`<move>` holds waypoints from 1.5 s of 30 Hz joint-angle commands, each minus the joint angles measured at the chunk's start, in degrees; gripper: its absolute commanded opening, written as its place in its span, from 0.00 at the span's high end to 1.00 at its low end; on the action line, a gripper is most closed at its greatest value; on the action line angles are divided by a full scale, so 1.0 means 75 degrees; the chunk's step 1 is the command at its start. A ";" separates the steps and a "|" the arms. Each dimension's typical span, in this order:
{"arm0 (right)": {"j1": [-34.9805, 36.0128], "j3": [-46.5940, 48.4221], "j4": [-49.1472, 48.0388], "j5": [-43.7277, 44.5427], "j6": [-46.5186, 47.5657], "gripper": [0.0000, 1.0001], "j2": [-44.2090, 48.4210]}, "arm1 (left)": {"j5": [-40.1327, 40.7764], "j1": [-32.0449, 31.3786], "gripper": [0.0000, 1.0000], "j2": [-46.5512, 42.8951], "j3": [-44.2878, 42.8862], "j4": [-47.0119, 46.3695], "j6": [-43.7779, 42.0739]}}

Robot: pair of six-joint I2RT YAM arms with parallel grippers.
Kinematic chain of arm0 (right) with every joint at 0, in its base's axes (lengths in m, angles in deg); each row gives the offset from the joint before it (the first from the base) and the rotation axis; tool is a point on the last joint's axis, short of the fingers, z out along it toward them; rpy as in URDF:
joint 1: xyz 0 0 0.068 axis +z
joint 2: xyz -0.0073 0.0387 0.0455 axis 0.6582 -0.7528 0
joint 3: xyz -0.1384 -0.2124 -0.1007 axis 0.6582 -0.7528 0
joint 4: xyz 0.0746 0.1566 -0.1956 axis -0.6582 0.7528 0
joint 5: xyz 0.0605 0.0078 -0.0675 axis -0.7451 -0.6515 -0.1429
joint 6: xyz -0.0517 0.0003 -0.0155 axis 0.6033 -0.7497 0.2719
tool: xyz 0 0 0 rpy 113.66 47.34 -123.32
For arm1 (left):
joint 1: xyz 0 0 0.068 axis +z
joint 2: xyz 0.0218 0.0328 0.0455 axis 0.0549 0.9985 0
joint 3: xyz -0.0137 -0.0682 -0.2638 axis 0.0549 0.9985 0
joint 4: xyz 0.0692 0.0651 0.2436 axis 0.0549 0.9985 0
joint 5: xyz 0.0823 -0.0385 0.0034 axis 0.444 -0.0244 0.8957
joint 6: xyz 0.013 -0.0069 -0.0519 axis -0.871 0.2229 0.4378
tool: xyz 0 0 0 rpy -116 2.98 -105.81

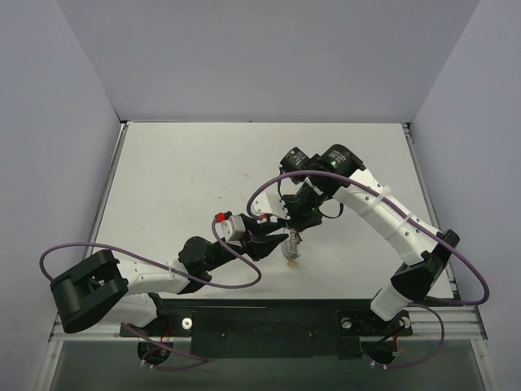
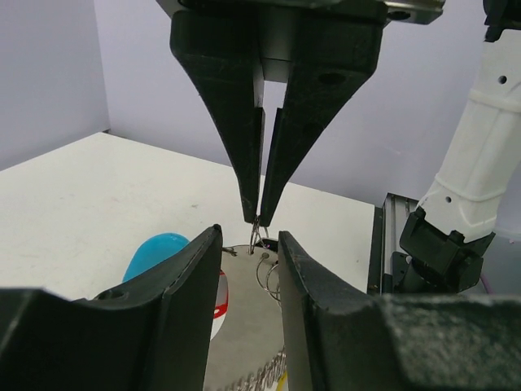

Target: Put the keys on the keyring

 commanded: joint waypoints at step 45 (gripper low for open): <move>-0.0051 0.0396 0.2023 -0.0449 -0.0072 1.00 0.0306 | -0.0676 0.0060 0.75 0.0532 -0.0860 -0.1488 -0.0095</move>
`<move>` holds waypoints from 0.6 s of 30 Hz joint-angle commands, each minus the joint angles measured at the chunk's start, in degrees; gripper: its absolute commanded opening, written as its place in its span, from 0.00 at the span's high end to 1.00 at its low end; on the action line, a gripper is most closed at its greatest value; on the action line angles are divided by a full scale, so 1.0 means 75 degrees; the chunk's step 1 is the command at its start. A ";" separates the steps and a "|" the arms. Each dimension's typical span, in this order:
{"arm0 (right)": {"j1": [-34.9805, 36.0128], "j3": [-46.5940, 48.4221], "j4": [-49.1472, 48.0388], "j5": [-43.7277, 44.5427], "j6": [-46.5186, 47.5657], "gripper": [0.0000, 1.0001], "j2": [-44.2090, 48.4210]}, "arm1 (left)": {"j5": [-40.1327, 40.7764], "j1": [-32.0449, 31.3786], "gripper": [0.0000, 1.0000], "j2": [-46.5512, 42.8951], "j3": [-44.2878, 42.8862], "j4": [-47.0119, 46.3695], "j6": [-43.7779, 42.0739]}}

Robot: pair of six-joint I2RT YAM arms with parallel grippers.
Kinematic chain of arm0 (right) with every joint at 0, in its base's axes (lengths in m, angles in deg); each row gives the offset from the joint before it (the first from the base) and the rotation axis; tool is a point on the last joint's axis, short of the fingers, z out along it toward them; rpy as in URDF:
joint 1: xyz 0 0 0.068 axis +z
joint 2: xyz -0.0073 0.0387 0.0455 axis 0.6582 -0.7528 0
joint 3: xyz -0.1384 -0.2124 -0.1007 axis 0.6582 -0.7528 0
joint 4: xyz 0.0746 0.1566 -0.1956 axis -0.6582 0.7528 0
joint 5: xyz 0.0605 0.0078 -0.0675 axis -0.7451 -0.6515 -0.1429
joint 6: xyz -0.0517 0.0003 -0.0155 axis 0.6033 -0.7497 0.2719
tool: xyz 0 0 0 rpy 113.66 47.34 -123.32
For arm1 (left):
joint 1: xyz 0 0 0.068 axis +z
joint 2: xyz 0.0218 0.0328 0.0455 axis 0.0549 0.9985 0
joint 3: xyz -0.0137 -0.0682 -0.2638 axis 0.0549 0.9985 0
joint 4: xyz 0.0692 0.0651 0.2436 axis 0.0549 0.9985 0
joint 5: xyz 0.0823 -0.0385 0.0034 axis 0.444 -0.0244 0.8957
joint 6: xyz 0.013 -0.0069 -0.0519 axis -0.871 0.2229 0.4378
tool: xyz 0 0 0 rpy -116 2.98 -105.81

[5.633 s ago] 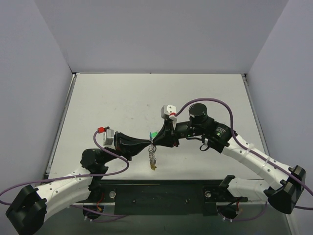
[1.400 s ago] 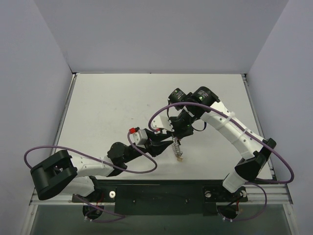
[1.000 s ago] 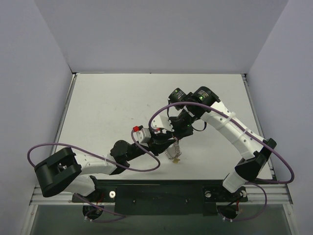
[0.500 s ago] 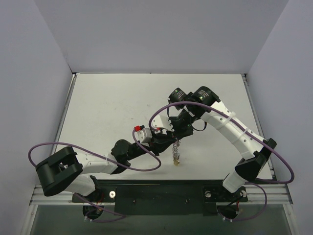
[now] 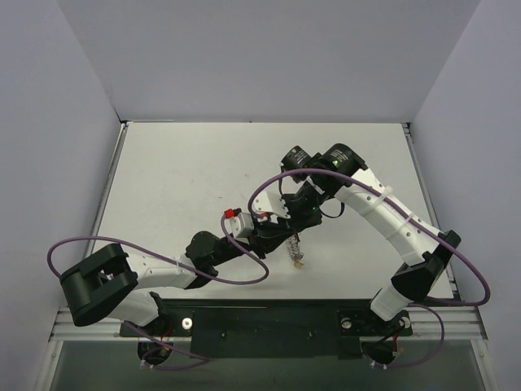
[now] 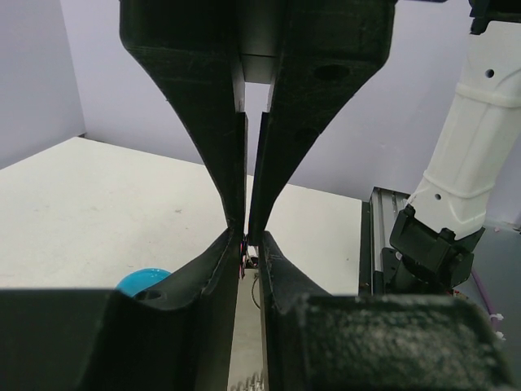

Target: Put the keys on the keyring

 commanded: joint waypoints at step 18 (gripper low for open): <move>-0.0030 0.0285 0.2020 -0.0198 -0.0072 1.00 0.0327 | -0.0108 0.0028 1.00 0.0004 -0.0359 -0.1039 -0.0268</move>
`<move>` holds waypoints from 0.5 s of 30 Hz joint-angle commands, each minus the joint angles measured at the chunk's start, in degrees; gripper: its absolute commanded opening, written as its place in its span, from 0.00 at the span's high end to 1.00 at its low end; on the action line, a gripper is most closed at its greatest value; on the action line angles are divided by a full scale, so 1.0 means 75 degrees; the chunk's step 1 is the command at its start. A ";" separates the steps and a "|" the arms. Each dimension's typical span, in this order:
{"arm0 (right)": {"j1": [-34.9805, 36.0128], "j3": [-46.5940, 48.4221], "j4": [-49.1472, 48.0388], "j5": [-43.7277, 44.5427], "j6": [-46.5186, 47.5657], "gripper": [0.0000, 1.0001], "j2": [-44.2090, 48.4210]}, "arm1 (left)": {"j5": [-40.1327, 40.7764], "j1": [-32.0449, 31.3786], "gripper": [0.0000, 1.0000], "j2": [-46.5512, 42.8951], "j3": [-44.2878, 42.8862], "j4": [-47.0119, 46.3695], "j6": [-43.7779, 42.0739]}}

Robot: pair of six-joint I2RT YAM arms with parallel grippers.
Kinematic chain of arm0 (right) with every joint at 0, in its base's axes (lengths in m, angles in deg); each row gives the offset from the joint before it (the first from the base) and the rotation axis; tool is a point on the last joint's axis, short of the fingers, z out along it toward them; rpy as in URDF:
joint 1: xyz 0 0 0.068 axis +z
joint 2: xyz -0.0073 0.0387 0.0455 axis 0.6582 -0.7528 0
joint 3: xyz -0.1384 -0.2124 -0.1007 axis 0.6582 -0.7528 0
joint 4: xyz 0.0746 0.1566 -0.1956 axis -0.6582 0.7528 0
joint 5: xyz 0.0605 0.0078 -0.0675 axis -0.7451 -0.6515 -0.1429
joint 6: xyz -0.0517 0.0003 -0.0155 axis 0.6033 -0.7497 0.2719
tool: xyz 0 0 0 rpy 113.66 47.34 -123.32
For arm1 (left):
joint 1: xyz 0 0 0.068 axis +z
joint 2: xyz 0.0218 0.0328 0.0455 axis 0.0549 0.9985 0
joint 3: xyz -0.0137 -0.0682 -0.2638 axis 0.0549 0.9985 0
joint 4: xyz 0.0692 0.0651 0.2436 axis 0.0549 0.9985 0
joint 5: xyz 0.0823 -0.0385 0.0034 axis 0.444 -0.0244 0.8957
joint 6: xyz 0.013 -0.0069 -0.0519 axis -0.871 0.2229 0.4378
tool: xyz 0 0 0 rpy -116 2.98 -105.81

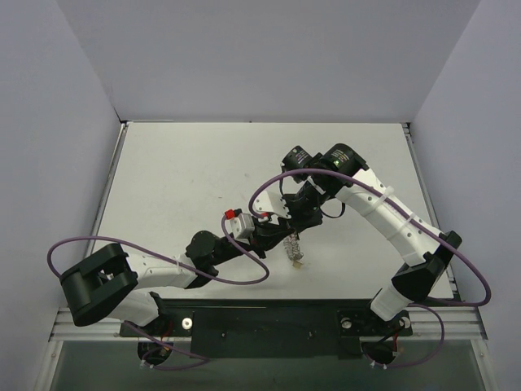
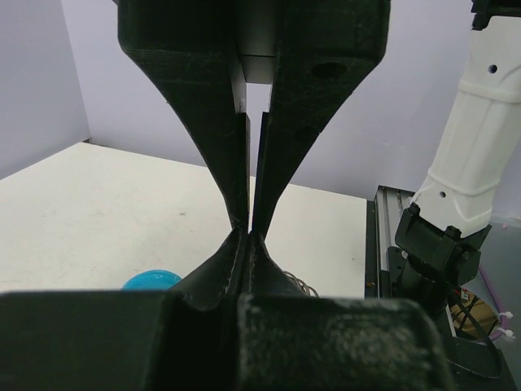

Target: Put the keys on the keyring

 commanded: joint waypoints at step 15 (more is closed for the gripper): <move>-0.0030 0.0285 0.1991 -0.0192 -0.0063 1.00 0.0297 | 0.0194 0.0019 0.79 -0.0083 -0.0154 -0.1103 0.0036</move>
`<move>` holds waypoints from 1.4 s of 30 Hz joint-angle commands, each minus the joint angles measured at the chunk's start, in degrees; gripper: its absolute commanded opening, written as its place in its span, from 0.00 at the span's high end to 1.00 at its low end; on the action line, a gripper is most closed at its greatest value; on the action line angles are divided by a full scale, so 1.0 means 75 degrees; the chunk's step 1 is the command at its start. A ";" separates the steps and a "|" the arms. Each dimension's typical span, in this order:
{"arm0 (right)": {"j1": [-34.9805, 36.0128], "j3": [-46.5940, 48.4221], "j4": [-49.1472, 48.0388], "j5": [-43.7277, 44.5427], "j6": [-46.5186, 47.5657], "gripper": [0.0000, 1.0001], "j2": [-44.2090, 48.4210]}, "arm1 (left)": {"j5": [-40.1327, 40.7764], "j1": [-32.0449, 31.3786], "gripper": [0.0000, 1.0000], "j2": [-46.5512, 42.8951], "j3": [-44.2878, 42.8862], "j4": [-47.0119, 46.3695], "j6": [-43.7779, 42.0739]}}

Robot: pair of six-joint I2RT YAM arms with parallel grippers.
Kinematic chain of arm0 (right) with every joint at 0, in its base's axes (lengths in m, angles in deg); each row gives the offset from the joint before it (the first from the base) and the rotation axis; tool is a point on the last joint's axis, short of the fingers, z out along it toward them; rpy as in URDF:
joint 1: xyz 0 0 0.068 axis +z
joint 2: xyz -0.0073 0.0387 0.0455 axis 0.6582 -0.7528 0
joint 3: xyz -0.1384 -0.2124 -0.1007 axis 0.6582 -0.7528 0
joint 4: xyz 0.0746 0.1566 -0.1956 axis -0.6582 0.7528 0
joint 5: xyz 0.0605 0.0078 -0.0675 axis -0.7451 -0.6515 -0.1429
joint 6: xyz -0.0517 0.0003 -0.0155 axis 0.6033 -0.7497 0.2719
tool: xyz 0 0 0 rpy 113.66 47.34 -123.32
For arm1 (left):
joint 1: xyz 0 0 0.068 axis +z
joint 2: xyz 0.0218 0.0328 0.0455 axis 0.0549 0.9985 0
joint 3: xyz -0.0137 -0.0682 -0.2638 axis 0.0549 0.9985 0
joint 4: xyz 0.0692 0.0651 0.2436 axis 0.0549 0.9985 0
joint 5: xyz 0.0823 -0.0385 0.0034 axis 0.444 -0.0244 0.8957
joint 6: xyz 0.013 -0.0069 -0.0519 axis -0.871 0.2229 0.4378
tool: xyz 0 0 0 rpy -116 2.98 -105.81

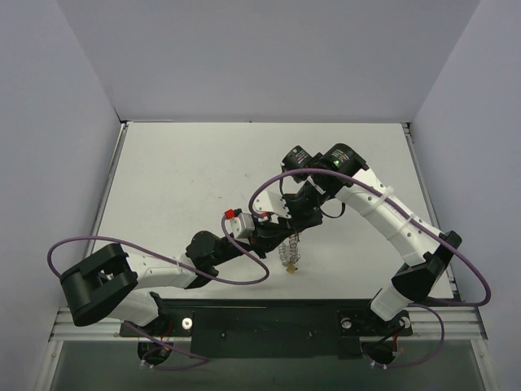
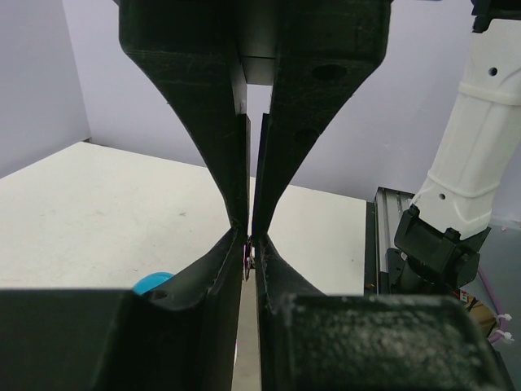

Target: Put the keys on the keyring

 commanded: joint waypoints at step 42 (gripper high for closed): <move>-0.0027 0.0285 0.1994 -0.0163 -0.0048 1.00 0.0321 | -0.0046 0.0019 0.82 0.0151 -0.0095 -0.0682 0.0054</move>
